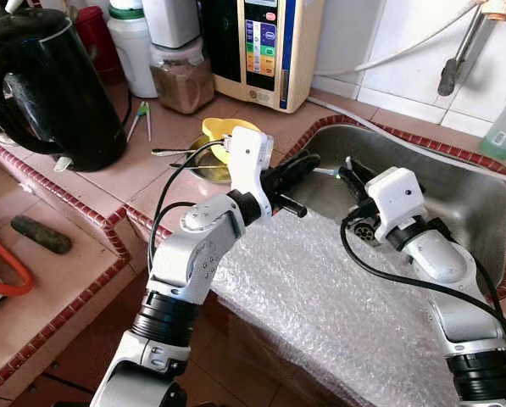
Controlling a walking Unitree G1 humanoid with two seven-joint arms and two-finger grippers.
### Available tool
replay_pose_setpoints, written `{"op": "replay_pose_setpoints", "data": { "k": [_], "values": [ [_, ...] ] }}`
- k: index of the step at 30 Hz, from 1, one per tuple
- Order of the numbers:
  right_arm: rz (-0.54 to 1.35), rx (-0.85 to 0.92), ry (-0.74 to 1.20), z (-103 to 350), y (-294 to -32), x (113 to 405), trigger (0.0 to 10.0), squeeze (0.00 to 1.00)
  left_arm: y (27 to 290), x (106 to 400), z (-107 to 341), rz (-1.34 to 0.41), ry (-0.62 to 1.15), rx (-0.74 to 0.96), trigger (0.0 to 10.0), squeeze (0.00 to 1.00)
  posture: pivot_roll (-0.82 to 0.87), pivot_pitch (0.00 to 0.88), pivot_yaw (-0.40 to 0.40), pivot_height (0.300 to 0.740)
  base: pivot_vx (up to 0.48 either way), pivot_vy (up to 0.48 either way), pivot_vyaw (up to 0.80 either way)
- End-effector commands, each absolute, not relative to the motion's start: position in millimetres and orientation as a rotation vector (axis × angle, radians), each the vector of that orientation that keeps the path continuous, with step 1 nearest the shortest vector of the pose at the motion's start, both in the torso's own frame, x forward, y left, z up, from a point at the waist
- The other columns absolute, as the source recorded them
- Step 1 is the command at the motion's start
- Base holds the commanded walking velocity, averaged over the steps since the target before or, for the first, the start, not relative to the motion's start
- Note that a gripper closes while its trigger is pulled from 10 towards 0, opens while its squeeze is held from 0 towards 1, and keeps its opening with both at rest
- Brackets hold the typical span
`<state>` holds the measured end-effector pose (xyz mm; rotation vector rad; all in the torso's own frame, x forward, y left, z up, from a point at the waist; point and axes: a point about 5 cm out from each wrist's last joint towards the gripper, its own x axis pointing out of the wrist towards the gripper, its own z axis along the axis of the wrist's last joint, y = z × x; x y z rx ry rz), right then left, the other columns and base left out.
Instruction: Kitchen organization
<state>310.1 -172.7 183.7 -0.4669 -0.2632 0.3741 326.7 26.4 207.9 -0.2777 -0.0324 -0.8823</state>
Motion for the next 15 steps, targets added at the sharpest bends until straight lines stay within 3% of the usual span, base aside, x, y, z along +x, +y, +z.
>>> {"op": "replay_pose_setpoints", "data": {
  "k": [1, 5, 6, 7, 8, 15],
  "values": [
    [0.371, -0.458, -0.269, 184.9, -171.2, 310.5, 0.0, 0.00, 23.2, 324.2, 204.3, -0.894, -0.021, -0.266, 0.0, 0.00, -0.15, 0.084, 0.042, 0.740, 0.000, 0.000, 0.00],
    [0.367, -0.455, -0.267, 184.0, -171.1, 311.3, 0.0, 0.00, 22.1, 322.7, 203.2, -0.900, -0.021, -0.264, 0.0, 0.00, -0.14, 0.084, 0.043, 0.740, 0.000, 0.000, 0.00],
    [0.364, -0.454, -0.268, 184.2, -170.9, 311.9, 0.0, 0.00, 21.6, 321.1, 202.6, -0.910, -0.022, -0.261, 3.1, 0.66, -0.14, 0.085, 0.043, 0.740, 0.000, 0.000, 0.00],
    [0.363, -0.454, -0.269, 184.3, -170.9, 312.1, 0.0, 0.00, 21.6, 320.6, 202.6, -0.912, -0.022, -0.260, 3.1, 0.66, -0.14, 0.085, 0.043, 0.740, 0.000, 0.000, 0.00],
    [0.362, -0.454, -0.269, 184.5, -170.8, 312.3, 0.0, 0.00, 20.8, 319.3, 202.9, -0.927, -0.023, -0.267, 10.0, 1.00, -0.14, 0.085, 0.043, 0.740, 0.000, 0.000, 0.00],
    [0.354, -0.459, -0.264, 183.1, -171.3, 313.5, 0.0, 0.00, 19.9, 318.4, 204.1, -0.908, -0.064, -0.262, 10.0, 1.00, -0.14, 0.084, 0.045, 0.740, 0.000, 0.000, 0.00]
  ]
}}
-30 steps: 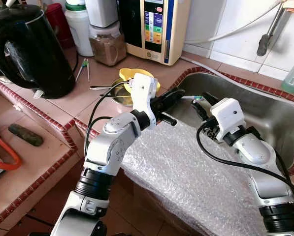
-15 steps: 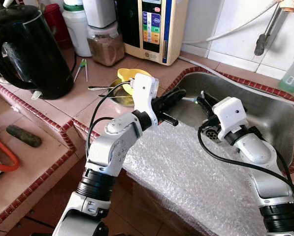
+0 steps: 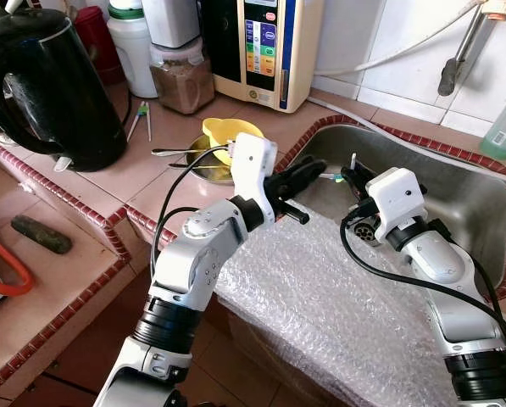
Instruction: Kitchen organization
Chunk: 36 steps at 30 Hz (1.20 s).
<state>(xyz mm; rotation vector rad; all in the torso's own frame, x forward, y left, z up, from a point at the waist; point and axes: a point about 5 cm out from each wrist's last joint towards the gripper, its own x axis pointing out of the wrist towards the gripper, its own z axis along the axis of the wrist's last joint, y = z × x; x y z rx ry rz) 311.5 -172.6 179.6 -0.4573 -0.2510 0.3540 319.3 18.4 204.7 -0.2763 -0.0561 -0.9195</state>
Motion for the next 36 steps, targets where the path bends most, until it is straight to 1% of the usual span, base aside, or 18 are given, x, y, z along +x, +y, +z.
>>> {"op": "replay_pose_setpoints", "data": {
  "k": [1, 5, 8, 11, 14, 19, 21, 25, 28, 30, 31, 32, 33, 34, 35, 36],
  "values": [
    [0.349, -0.459, -0.264, 183, -171, 314, 0.0, 0.00, 20, 318, 208, -0.907, -0.090, -0.272, 10.0, 1.00, -0.14, 0.085, 0.046, 0.740, 0.000, 0.000, 0.00],
    [0.346, -0.464, -0.263, 183, -170, 316, 0.0, 0.00, 19, 316, 219, -0.924, -0.145, -0.293, 10.0, 1.00, -0.14, 0.083, 0.047, 0.740, 0.000, 0.000, 0.00],
    [0.342, -0.498, -0.248, 179, -169, 320, 0.0, 0.00, 19, 315, 225, -0.926, -0.173, -0.303, 10.0, 1.00, -0.14, 0.083, 0.048, 0.740, 0.000, 0.000, 0.00],
    [0.351, -0.490, -0.234, 176, -168, 322, 0.0, 0.00, 21, 316, 225, -0.906, -0.180, -0.282, 10.0, 1.00, -0.14, 0.084, 0.049, 0.740, 0.000, 0.000, 0.00],
    [0.312, -0.495, -0.209, 171, -173, 328, 0.0, 0.00, 28, 318, 217, -0.864, -0.164, -0.250, 10.0, 1.00, -0.13, 0.081, 0.052, 0.740, 0.000, 0.000, 0.00],
    [0.183, -0.478, -0.109, 157, -195, 340, 0.0, 0.00, 41, 312, 194, -0.871, -0.077, -0.192, 10.0, 1.00, -0.12, 0.077, 0.055, 0.740, 0.000, 0.000, 0.00],
    [0.101, -0.430, -0.040, 149, -210, 344, 0.0, 0.00, 46, 308, 182, -0.880, -0.028, -0.163, 10.0, 1.00, -0.11, 0.075, 0.056, 0.740, 0.000, 0.000, 0.00],
    [0.010, -0.387, 0.055, 137, -228, 347, 0.0, 0.00, 50, 305, 174, -0.875, -0.001, -0.161, 10.0, 1.00, -0.11, 0.071, 0.059, 0.740, 0.000, 0.000, 0.00],
    [-0.051, -0.312, 0.138, 125, -239, 349, 0.0, 0.00, 51, 306, 171, -0.870, 0.013, -0.152, 10.0, 1.00, -0.11, 0.069, 0.060, 0.740, 0.000, 0.000, 0.00],
    [-0.048, -0.277, 0.191, 117, -239, 350, 0.0, 0.00, 49, 307, 170, -0.878, 0.012, -0.114, 10.0, 1.00, -0.11, 0.066, 0.062, 0.740, 0.000, 0.000, 0.00],
    [-0.047, -0.263, 0.198, 115, -238, 350, 0.9, 0.00, 49, 308, 170, -0.876, 0.013, -0.116, 10.0, 1.00, -0.11, 0.066, 0.062, 0.740, 0.000, 0.000, 0.00],
    [-0.048, -0.255, 0.201, 114, -238, 350, 0.9, 0.00, 49, 308, 170, -0.875, 0.015, -0.121, 10.0, 1.00, -0.11, 0.066, 0.062, 0.740, 0.000, 0.000, 0.00],
    [-0.045, -0.236, 0.208, 113, -237, 350, 4.8, 0.00, 48, 308, 170, -0.875, 0.013, -0.122, 10.0, 1.00, -0.11, 0.066, 0.063, 0.740, 0.000, 0.000, 0.00],
    [-0.039, -0.223, 0.221, 111, -236, 350, 6.4, 0.14, 48, 308, 171, -0.877, 0.013, -0.122, 10.0, 1.00, -0.11, 0.065, 0.065, 0.740, 0.000, 0.000, 0.00],
    [-0.034, -0.212, 0.241, 107, -235, 349, 10.0, 1.00, 47, 308, 171, -0.881, 0.013, -0.120, 10.0, 1.00, -0.11, 0.065, 0.065, 0.740, 0.000, 0.000, 0.00],
    [-0.034, -0.212, 0.241, 107, -235, 349, 10.0, 1.00, 47, 308, 171, -0.881, 0.013, -0.120, 10.0, 1.00, -0.11, 0.065, 0.065, 0.740, 0.000, 0.000, 0.00]
  ]
}}
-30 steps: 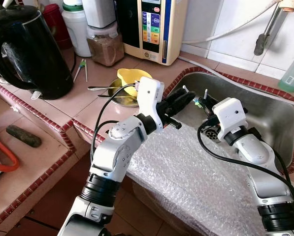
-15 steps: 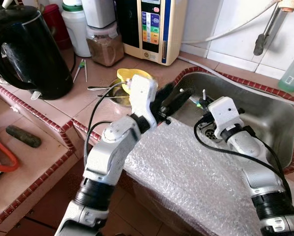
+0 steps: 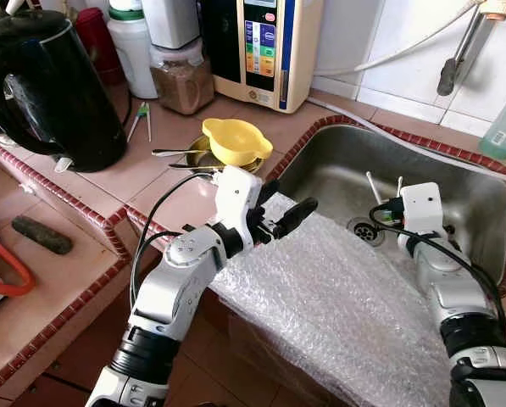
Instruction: Kitchen organization
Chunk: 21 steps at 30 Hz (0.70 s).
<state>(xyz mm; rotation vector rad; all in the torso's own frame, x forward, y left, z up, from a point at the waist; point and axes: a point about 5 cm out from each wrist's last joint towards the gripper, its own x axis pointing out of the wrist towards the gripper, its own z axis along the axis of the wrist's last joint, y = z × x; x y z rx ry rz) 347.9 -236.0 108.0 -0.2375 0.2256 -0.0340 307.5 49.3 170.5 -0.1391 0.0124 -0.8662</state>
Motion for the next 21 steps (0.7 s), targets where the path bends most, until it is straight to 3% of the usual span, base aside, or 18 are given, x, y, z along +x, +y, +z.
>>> {"op": "replay_pose_setpoints", "data": {
  "k": [1, 16, 21],
  "values": [
    [-0.025, -0.201, 0.254, 104, -233, 349, 10.0, 1.00, 46, 307, 171, -0.888, 0.016, -0.119, 10.0, 1.00, -0.11, 0.065, 0.067, 0.740, 0.000, 0.000, 0.00],
    [-0.082, -0.156, 0.242, 101, -234, 350, 10.0, 1.00, 45, 305, 161, -0.904, 0.051, -0.053, 10.0, 1.00, -0.11, 0.063, 0.068, 0.740, 0.000, 0.000, 0.00],
    [-0.069, -0.106, 0.148, 115, -227, 352, 10.0, 1.00, 51, 314, 165, -0.812, 0.007, -0.026, 10.0, 1.00, -0.11, 0.065, 0.067, 0.740, 0.000, 0.000, 0.00]
  ]
}}
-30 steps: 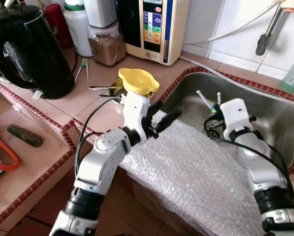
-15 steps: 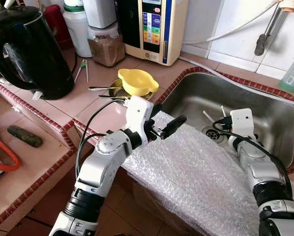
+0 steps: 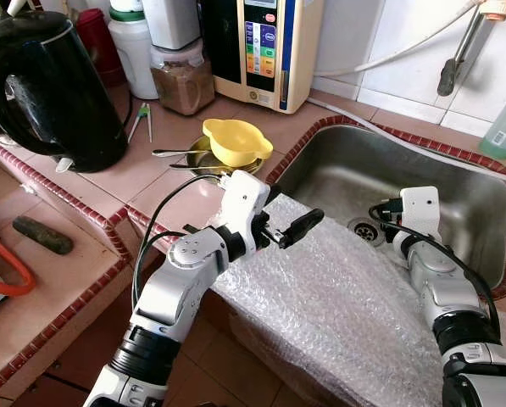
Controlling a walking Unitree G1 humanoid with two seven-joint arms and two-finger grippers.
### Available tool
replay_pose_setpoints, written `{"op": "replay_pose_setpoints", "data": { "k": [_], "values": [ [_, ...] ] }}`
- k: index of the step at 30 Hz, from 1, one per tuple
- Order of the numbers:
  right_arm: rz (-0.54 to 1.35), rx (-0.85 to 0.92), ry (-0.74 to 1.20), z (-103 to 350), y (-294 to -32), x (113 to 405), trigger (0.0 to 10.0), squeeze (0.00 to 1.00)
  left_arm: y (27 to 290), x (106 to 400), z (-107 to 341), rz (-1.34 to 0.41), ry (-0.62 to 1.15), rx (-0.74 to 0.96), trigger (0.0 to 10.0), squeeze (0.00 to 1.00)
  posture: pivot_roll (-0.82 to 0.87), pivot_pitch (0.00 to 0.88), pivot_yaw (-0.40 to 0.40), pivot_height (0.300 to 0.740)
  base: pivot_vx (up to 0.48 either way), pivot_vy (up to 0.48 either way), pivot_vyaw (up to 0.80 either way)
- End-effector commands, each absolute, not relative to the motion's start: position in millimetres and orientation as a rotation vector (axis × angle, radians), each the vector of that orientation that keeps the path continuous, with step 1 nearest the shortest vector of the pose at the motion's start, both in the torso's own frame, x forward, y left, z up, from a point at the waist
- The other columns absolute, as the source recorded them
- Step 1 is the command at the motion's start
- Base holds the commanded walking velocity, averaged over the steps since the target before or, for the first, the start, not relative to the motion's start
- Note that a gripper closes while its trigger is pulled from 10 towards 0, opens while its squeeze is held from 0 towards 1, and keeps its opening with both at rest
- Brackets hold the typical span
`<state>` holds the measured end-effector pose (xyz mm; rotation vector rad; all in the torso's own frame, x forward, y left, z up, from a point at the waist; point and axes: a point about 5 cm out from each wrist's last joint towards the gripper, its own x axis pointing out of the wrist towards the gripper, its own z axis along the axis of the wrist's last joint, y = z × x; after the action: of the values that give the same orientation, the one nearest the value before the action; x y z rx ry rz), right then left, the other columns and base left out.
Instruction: Kitchen organization
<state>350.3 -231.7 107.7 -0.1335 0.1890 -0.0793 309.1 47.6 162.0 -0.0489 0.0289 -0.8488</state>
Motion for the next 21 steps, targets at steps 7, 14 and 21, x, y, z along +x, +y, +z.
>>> {"op": "replay_pose_setpoints", "data": {
  "k": [7, 14, 21],
  "values": [
    [0.107, -0.048, -0.009, 136, -192, 348, 10.0, 1.00, 68, 337, 175, -0.638, -0.029, -0.022, 10.0, 1.00, -0.11, 0.071, 0.064, 0.740, 0.000, 0.000, 0.00],
    [0.172, -0.080, -0.120, 151, -175, 340, 10.0, 1.00, 76, 348, 178, -0.558, -0.033, -0.043, 10.0, 1.00, -0.13, 0.076, 0.066, 0.740, 0.000, 0.000, 0.00],
    [0.336, -0.117, -0.234, 166, -132, 298, 10.0, 1.00, 107, 381, 187, -0.217, -0.026, -0.219, 10.0, 1.00, -0.16, 0.095, 0.075, 0.740, 0.000, 0.000, 0.00]
  ]
}}
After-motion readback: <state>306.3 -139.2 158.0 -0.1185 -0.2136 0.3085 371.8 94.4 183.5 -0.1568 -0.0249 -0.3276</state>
